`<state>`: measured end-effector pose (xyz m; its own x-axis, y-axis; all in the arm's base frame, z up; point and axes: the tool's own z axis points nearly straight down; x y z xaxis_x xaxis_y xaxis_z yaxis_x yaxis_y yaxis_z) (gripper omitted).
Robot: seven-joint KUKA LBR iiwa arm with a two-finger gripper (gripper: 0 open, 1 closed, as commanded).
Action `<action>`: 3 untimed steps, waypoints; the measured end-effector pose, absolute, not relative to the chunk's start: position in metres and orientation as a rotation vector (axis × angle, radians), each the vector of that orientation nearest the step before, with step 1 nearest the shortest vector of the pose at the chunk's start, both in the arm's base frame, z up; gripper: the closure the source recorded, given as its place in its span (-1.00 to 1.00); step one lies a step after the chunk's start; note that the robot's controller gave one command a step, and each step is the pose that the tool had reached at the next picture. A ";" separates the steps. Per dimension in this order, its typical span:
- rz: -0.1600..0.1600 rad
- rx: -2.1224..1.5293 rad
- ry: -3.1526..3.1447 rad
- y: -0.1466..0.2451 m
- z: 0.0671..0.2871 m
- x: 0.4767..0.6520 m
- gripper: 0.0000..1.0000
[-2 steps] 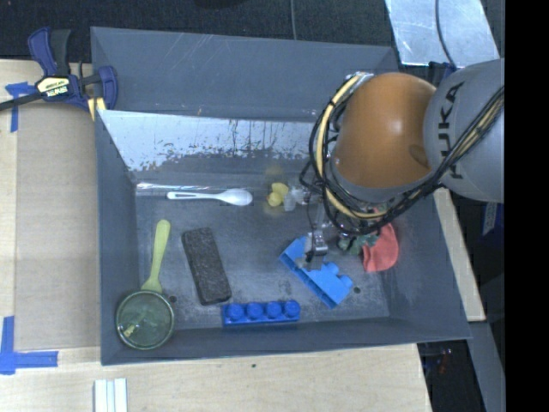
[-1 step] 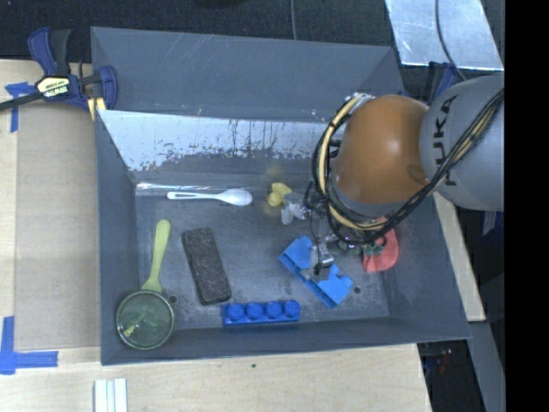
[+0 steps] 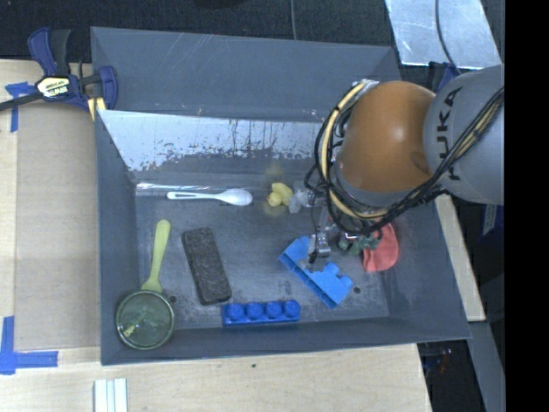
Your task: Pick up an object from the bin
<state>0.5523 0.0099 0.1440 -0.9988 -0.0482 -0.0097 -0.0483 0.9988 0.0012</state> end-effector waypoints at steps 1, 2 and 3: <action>0.000 -0.222 3.127 0.008 0.115 0.548 -1.00; 0.000 -0.287 3.115 -0.019 0.085 0.560 -1.00; 0.000 -0.333 3.115 -0.032 0.073 0.560 -1.00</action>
Offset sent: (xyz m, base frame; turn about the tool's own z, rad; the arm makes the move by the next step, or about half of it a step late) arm 0.0137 -0.0445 -0.0740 -0.1835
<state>0.5601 -0.0321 0.0733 -0.9773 -0.2116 -0.0090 -0.2116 0.9774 -0.0008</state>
